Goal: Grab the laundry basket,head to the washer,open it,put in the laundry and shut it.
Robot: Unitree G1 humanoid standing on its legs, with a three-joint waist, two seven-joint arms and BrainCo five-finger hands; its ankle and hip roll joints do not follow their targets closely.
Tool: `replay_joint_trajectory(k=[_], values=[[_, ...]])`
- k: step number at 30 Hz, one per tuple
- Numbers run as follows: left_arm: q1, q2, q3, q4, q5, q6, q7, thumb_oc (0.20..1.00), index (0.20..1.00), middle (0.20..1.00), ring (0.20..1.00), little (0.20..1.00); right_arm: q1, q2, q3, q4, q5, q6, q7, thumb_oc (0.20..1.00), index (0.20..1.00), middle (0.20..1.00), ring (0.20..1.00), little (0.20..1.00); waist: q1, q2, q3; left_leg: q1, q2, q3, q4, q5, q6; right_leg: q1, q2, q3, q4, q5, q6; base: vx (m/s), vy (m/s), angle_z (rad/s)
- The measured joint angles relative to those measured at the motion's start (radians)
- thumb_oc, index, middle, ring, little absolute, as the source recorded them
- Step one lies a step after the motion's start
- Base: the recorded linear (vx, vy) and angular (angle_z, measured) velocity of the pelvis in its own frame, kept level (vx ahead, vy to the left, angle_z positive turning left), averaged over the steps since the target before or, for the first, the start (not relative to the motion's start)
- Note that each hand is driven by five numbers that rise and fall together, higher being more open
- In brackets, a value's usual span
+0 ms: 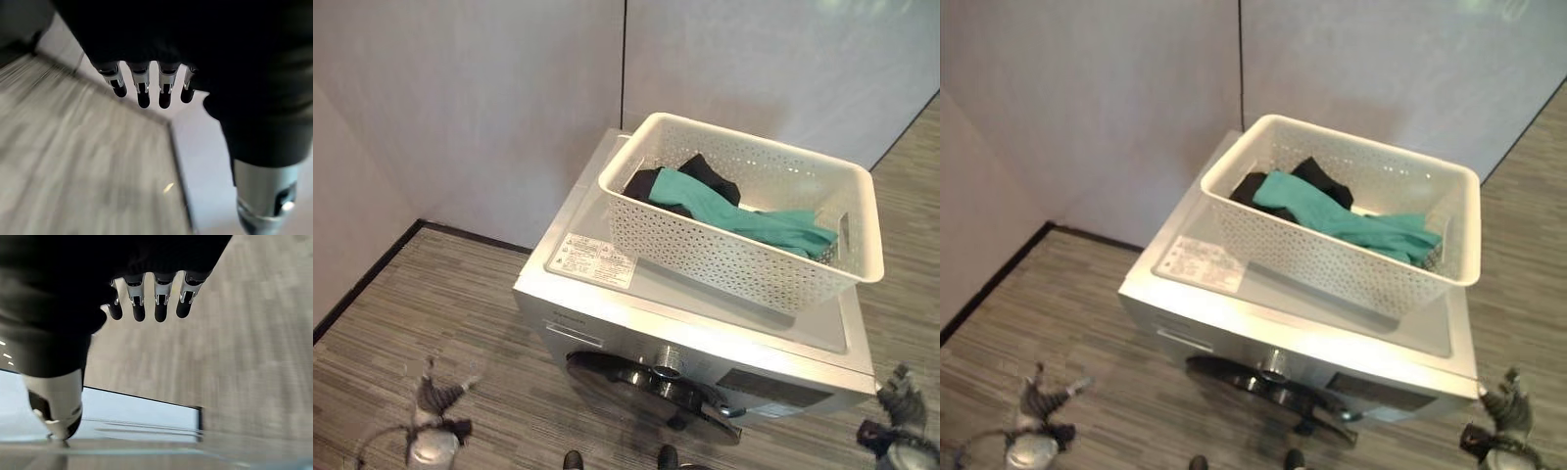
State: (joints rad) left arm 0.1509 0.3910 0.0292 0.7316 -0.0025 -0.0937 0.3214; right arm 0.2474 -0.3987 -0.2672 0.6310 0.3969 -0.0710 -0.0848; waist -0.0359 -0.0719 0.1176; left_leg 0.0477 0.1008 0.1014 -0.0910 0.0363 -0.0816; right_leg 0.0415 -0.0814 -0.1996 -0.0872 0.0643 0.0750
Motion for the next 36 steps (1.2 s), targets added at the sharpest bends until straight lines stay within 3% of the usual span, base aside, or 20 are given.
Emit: replay_joint_trajectory(k=[1,3,6,10,19,25,27,28,29,30,32,33,35,36], values=[[-0.052,-0.017,-0.062,0.087,0.000,0.001,-0.004,1.000,1.000,1.000,1.000,1.000,-0.082,0.019,0.064,0.219,0.016,0.000,0.014,1.000,1.000,1.000,1.000,1.000,0.005,-0.018,0.002,-0.011,0.003,0.000,0.007,0.001,0.000,-0.007,0.002,0.002,0.000,0.003,-0.002,-0.03,-0.023,-0.04],[-0.110,-0.039,-0.130,0.171,0.003,-0.004,-0.019,1.000,1.000,1.000,1.000,1.000,-0.115,0.041,0.191,0.374,0.019,0.019,0.056,1.000,1.000,1.000,1.000,1.000,0.022,-0.026,0.008,-0.013,0.005,0.001,0.004,0.003,-0.003,-0.012,0.004,0.004,-0.004,0.004,-0.004,-0.04,-0.029,-0.01],[-0.145,-0.053,-0.157,0.242,0.006,-0.008,-0.021,1.000,1.000,1.000,1.000,1.000,-0.152,0.093,0.229,0.520,0.017,0.017,0.092,1.000,1.000,1.000,1.000,1.000,0.028,-0.022,0.013,-0.013,0.005,-0.003,0.003,0.003,-0.004,-0.008,0.004,0.000,-0.009,0.001,0.001,-0.03,-0.025,0.03],[-0.167,-0.062,-0.205,0.316,0.022,-0.005,-0.027,1.000,1.000,1.000,1.000,1.000,-0.173,0.114,0.232,0.729,0.012,0.049,0.096,1.000,1.000,1.000,1.000,1.000,0.052,0.013,0.034,-0.017,0.005,-0.010,0.001,0.004,-0.004,-0.007,0.003,-0.007,-0.009,-0.003,0.002,0.00,0.007,0.06],[-0.181,-0.141,-0.214,0.428,0.008,0.002,-0.094,1.000,1.000,1.000,1.000,1.000,-0.242,0.172,0.389,0.726,-0.087,0.051,0.114,1.000,1.000,1.000,1.000,1.000,0.053,0.045,0.035,-0.015,0.007,-0.038,0.007,0.008,-0.001,0.012,0.007,-0.032,-0.005,-0.001,-0.010,-0.01,-0.010,0.08],[-0.224,-0.192,-0.341,0.505,0.004,0.017,-0.157,1.000,1.000,1.000,1.000,1.000,-0.309,0.146,0.556,0.738,-0.310,0.075,0.074,1.000,1.000,1.000,1.000,1.000,0.067,0.082,0.010,-0.048,0.016,-0.057,0.022,0.017,-0.008,-0.003,0.016,-0.042,-0.001,0.000,-0.020,-0.15,-0.026,0.08],[-0.258,-0.206,-0.381,0.503,0.010,0.020,-0.171,1.000,1.000,1.000,1.000,1.000,-0.319,0.144,0.562,0.718,-0.333,0.073,0.067,1.000,1.000,1.000,1.000,1.000,0.065,0.094,0.013,-0.086,0.023,-0.075,0.032,0.033,-0.015,-0.023,0.029,-0.062,0.001,0.002,-0.027,-0.43,0.057,0.40],[-0.302,-0.201,-0.439,0.502,0.014,0.022,-0.173,1.000,1.000,1.000,1.000,1.000,-0.322,0.141,0.548,0.720,-0.331,0.070,0.066,1.000,1.000,1.000,1.000,1.000,0.062,0.097,0.012,-0.142,0.021,-0.100,0.067,0.056,-0.048,-0.052,0.018,-0.096,0.013,0.007,-0.043,-0.39,0.128,0.76],[-0.331,-0.211,-0.446,0.503,0.021,0.016,-0.179,1.000,1.000,1.000,1.000,1.000,-0.330,0.138,0.538,0.728,-0.331,0.072,0.065,1.000,1.000,1.000,1.000,1.000,0.049,0.085,0.024,-0.170,0.023,-0.086,0.074,0.046,-0.059,-0.068,0.005,-0.132,-0.003,0.022,-0.077,-0.24,0.157,0.60],[-0.340,-0.219,-0.445,0.503,0.021,0.010,-0.180,1.000,1.000,1.000,1.000,1.000,-0.336,0.136,0.536,0.732,-0.330,0.074,0.065,1.000,1.000,1.000,1.000,1.000,0.051,0.084,0.026,-0.180,0.022,-0.083,0.116,0.016,-0.049,-0.073,0.002,-0.138,-0.003,0.025,-0.078,-0.21,0.198,0.32],[-0.363,-0.243,-0.471,0.501,0.022,0.009,-0.191,1.000,1.000,1.000,1.000,1.000,-0.334,0.131,0.493,0.774,-0.314,0.068,0.065,1.000,1.000,1.000,1.000,1.000,0.016,0.046,0.048,-0.202,-0.012,-0.145,0.501,-0.126,-0.047,-0.066,-0.059,-0.131,0.015,0.043,-0.068,-0.22,0.295,0.13],[-0.363,-0.253,-0.478,0.502,0.022,0.007,-0.195,1.000,1.000,1.000,1.000,1.000,-0.320,0.125,0.494,0.776,-0.309,0.072,0.063,1.000,1.000,1.000,1.000,1.000,0.004,0.045,0.049,-0.173,-0.006,-0.146,0.517,-0.130,-0.048,-0.063,-0.068,-0.132,0.015,0.033,-0.064,-0.19,0.412,0.20],[-0.382,-0.293,-0.480,0.497,-0.005,0.002,-0.213,1.000,1.000,1.000,1.000,1.000,-0.275,0.095,0.485,0.774,-0.292,0.078,0.062,1.000,1.000,1.000,1.000,1.000,-0.036,0.079,0.059,-0.094,0.037,-0.164,0.521,-0.177,-0.078,-0.076,-0.070,-0.126,0.043,0.053,-0.036,-0.16,0.376,0.01],[-0.383,-0.318,-0.464,0.506,-0.054,0.004,-0.230,1.000,1.000,1.000,1.000,1.000,-0.255,0.079,0.480,0.754,-0.292,0.079,0.063,1.000,1.000,1.000,1.000,1.000,-0.060,0.104,0.061,-0.047,0.055,-0.139,0.461,-0.210,-0.092,-0.086,-0.071,-0.115,0.057,0.056,-0.019,-0.20,0.456,-0.17]])
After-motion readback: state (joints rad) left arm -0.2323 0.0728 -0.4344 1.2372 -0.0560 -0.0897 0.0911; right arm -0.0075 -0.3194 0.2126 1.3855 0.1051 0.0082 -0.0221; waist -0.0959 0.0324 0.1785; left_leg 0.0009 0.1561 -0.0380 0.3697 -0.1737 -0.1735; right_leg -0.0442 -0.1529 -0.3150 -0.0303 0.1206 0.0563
